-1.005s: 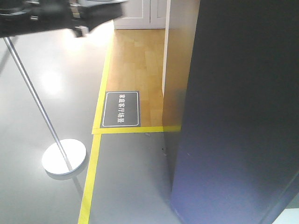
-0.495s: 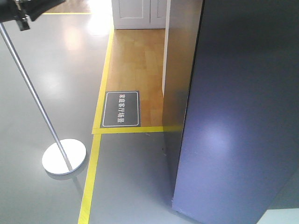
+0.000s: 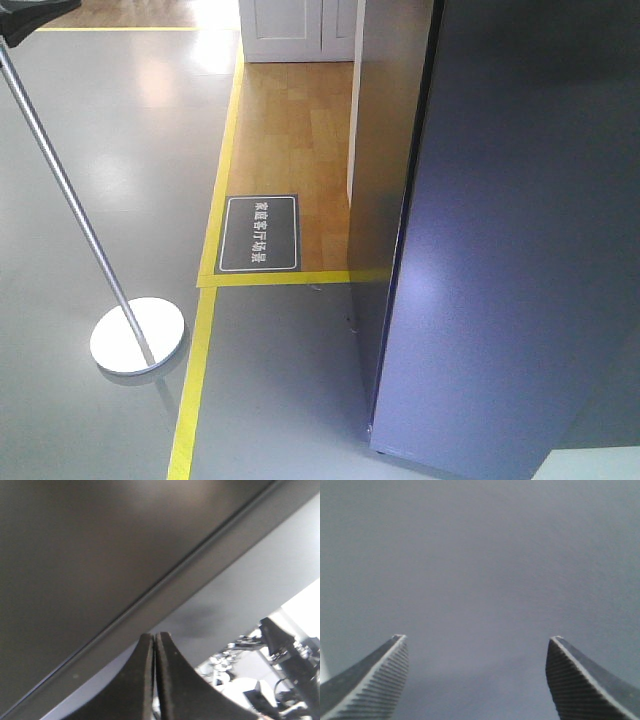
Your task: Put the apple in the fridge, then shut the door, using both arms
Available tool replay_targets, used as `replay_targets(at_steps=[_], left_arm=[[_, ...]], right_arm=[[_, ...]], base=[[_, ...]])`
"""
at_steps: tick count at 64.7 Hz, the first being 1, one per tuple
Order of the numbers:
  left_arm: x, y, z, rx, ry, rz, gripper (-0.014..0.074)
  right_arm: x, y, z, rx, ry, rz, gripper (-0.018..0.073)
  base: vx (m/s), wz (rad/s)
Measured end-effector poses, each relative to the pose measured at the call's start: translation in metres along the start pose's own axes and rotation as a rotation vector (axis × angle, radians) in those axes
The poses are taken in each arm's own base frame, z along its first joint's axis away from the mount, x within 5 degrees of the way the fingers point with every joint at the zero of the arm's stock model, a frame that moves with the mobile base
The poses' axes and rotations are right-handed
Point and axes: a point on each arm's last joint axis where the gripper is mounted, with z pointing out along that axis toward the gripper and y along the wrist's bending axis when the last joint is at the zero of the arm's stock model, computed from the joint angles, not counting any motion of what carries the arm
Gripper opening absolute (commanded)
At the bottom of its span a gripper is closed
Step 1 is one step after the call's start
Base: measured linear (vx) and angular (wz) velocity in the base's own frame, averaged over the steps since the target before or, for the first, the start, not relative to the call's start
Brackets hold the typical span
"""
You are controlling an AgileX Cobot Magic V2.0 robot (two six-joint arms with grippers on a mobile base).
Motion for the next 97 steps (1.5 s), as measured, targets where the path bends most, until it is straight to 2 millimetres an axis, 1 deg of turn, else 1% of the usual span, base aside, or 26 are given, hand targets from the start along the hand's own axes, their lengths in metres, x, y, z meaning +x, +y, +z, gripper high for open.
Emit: replay_targets(at_steps=[8, 14, 18, 27, 32, 41, 52, 57, 63, 66, 79, 84, 89, 93, 97], left_arm=[[0.001, 0.003, -0.001, -0.034, 0.013, 0.015, -0.0007], [0.002, 0.005, -0.001, -0.057, 0.022, 0.025, -0.0007], [0.002, 0.006, -0.001, -0.065, 0.025, 0.029, -0.0007], [0.002, 0.006, -0.001, -0.069, 0.028, 0.032, -0.0007], [0.002, 0.006, -0.001, -0.069, 0.029, 0.032, -0.0007], [0.001, 0.007, -0.001, -0.081, 0.017, 0.033, -0.0007], [-0.001, 0.009, -0.001, -0.101, -0.005, 0.035, -0.0007], [-0.001, 0.010, -0.001, -0.108, -0.011, 0.036, -0.0007], [-0.002, 0.010, -0.001, -0.114, -0.018, 0.036, -0.0007], [-0.002, 0.011, -0.001, -0.118, -0.021, 0.037, -0.0007], [-0.001, 0.014, -0.001, -0.150, -0.005, 0.055, -0.0007], [0.000, 0.015, -0.002, -0.167, 0.009, 0.066, -0.0007], [0.001, 0.016, -0.002, -0.176, 0.016, 0.071, -0.0007], [0.001, 0.016, -0.002, -0.176, 0.016, 0.071, -0.0007], [0.001, 0.016, -0.002, -0.178, 0.016, 0.069, -0.0007]], right_arm=[[0.006, 0.002, 0.021, 0.005, 0.008, 0.005, 0.0559], [0.009, 0.004, 0.031, 0.001, 0.014, 0.011, 0.0559], [0.003, 0.007, 0.035, -0.008, -0.001, 0.016, 0.0559], [0.003, 0.008, 0.050, -0.003, -0.015, 0.015, 0.0559], [0.003, 0.004, 0.058, 0.003, -0.015, 0.012, 0.0559], [0.001, -0.004, 0.067, -0.043, 0.047, 0.039, 0.0559], [-0.005, -0.022, 0.080, -0.098, 0.116, 0.028, 0.0559], [-0.002, -0.033, 0.089, -0.090, 0.134, 0.021, 0.0559], [0.014, -0.044, 0.103, -0.097, 0.193, 0.024, 0.0559], [0.016, -0.045, 0.107, -0.110, 0.210, 0.025, 0.0559], [0.011, -0.047, 0.111, -0.152, 0.234, -0.011, 0.0555], [0.010, -0.046, 0.110, -0.160, 0.239, -0.016, 0.0532], [0.009, -0.044, 0.109, -0.176, 0.250, -0.015, 0.0477], [0.007, -0.040, 0.105, -0.206, 0.268, -0.016, 0.0411], [0.006, -0.031, 0.099, -0.265, 0.309, -0.026, 0.0321]], base=[[0.00, 0.00], [0.00, 0.00], [0.00, 0.00], [0.00, 0.00], [0.00, 0.00], [0.00, 0.00], [0.00, 0.00], [0.00, 0.00], [0.00, 0.00], [0.00, 0.00], [0.00, 0.00], [0.00, 0.00], [0.00, 0.00], [0.00, 0.00], [0.00, 0.00]])
